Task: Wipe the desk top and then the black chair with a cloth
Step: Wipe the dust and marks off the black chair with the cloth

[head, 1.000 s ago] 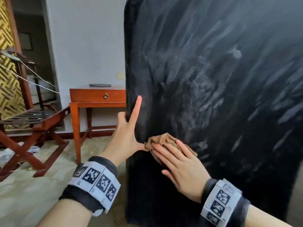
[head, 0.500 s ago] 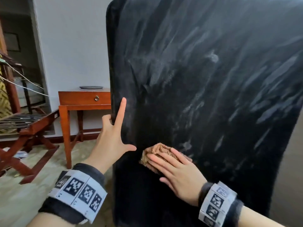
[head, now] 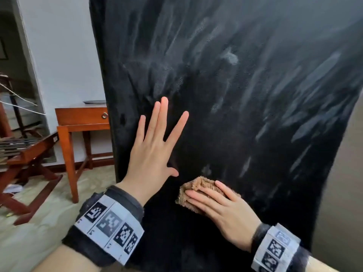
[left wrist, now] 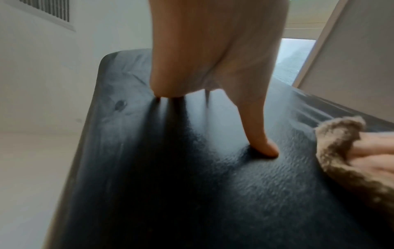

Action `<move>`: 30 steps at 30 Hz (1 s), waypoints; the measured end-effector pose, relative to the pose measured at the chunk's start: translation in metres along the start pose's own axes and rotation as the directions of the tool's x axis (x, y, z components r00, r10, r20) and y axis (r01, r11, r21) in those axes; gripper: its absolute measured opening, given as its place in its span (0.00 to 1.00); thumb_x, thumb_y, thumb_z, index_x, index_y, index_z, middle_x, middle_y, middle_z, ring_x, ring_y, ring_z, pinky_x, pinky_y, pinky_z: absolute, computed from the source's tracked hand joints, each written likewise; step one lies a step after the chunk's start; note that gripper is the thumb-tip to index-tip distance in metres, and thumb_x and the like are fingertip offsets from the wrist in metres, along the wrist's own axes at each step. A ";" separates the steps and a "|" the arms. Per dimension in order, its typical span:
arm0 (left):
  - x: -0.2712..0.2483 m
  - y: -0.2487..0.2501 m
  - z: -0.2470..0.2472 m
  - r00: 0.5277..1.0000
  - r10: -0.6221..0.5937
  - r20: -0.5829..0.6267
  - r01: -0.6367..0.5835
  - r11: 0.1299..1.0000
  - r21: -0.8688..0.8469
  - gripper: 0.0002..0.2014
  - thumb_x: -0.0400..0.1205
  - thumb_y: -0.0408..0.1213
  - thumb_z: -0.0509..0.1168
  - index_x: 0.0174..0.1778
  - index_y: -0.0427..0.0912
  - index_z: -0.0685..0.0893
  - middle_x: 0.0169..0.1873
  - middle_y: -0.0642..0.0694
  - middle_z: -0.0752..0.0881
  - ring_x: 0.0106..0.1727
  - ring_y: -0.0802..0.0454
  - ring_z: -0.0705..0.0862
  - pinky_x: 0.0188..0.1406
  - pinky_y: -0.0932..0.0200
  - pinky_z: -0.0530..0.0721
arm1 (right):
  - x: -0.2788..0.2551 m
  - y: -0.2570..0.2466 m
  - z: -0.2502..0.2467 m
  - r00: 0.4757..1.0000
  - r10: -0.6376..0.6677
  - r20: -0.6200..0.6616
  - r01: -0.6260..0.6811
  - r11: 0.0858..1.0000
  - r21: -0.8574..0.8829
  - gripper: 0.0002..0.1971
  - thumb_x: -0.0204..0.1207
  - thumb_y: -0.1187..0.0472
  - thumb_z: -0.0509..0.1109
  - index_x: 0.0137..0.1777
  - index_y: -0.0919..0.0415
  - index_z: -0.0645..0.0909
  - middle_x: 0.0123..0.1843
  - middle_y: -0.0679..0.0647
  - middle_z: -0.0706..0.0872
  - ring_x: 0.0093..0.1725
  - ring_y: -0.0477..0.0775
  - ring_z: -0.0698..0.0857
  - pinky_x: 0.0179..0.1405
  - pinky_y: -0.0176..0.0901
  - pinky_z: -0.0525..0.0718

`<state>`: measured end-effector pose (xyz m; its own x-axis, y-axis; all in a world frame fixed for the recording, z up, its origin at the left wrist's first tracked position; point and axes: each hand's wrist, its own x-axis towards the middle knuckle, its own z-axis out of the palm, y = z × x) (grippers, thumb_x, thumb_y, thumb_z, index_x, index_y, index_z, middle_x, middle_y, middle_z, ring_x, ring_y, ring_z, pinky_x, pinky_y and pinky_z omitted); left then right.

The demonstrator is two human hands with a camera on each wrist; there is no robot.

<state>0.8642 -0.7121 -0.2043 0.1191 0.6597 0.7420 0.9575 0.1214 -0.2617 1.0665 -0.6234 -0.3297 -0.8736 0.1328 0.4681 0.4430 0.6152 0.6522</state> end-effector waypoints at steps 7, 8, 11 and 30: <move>-0.005 0.002 0.000 1.000 -0.023 0.019 0.023 1.000 -0.011 0.69 0.55 0.53 0.83 0.84 0.50 0.42 0.82 0.38 0.35 0.83 0.42 0.36 0.79 0.40 0.44 | 0.038 0.067 -0.049 0.879 0.408 -0.246 -0.418 0.908 0.014 0.31 0.76 0.60 0.59 0.81 0.54 0.59 0.83 0.49 0.54 0.83 0.56 0.52 0.81 0.59 0.47; -0.006 0.003 -0.001 0.999 -0.029 0.016 0.029 1.000 -0.011 0.69 0.55 0.53 0.83 0.84 0.50 0.42 0.82 0.38 0.35 0.83 0.42 0.36 0.79 0.40 0.44 | 0.033 0.049 -0.036 0.899 0.372 -0.232 -0.376 0.926 0.030 0.33 0.74 0.61 0.59 0.80 0.55 0.59 0.83 0.49 0.54 0.83 0.57 0.52 0.81 0.59 0.44; -0.010 0.004 -0.002 0.999 -0.033 0.027 0.033 0.999 0.008 0.68 0.57 0.51 0.83 0.84 0.50 0.42 0.82 0.38 0.36 0.83 0.42 0.38 0.79 0.40 0.45 | -0.001 -0.017 0.006 0.996 0.082 -0.044 -0.082 0.997 0.006 0.33 0.71 0.57 0.56 0.80 0.53 0.61 0.83 0.46 0.58 0.81 0.52 0.57 0.81 0.54 0.38; -0.061 0.035 0.013 0.996 0.087 0.035 -0.063 0.899 -0.433 0.42 0.75 0.38 0.72 0.83 0.48 0.57 0.84 0.50 0.51 0.84 0.55 0.48 0.83 0.53 0.49 | -0.005 -0.010 -0.054 0.225 0.953 0.202 -0.216 -0.153 0.964 0.25 0.84 0.68 0.57 0.79 0.54 0.61 0.81 0.40 0.61 0.78 0.32 0.58 0.77 0.26 0.55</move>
<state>0.8872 -0.7383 -0.2664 0.1922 0.6935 0.6944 0.9672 -0.2534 -0.0147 1.0775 -0.6721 -0.3068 0.1852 0.7729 0.6068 -0.0733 0.6267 -0.7758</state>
